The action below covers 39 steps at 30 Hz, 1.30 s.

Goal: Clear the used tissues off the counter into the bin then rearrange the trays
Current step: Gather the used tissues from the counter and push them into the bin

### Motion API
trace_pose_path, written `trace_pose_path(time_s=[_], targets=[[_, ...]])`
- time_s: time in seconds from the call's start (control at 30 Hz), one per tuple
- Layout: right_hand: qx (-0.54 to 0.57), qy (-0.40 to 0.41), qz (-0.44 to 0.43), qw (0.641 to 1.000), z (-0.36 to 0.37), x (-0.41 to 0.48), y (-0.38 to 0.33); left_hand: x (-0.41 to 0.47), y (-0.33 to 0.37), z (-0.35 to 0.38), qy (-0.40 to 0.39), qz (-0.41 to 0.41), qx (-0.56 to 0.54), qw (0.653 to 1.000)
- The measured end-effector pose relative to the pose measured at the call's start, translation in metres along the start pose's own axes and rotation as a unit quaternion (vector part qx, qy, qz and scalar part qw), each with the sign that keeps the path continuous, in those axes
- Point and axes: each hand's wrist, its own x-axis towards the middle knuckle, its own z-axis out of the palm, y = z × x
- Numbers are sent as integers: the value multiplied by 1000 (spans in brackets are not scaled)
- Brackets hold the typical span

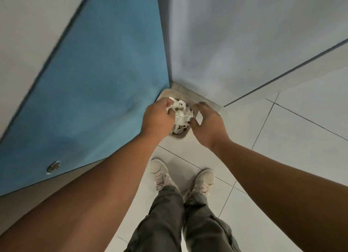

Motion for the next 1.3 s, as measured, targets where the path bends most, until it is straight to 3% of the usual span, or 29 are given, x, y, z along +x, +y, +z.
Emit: trace_pose_path(time_s=[0.2, 0.4, 0.57, 0.73, 0.97, 1.3], targets=[[-43, 63, -92, 993, -114, -53, -85, -56, 108, -92, 76, 143, 64, 985], [-16, 150, -172, 973, -213, -107, -176, -123, 207, -193, 159, 219, 28, 962], [10, 166, -270, 948, -274, -127, -261, -164, 243, -289, 260, 238, 28, 935], [19, 149, -356, 922, -296, -145, -350, -195, 234, -362, 328, 209, 53, 920], [13, 90, -421, 903, -258, -150, -439, -217, 182, -445, 395, 137, 77, 905], [-55, 2, -457, 888, -185, -99, -548, -181, 78, -543, 411, 35, 93, 906]])
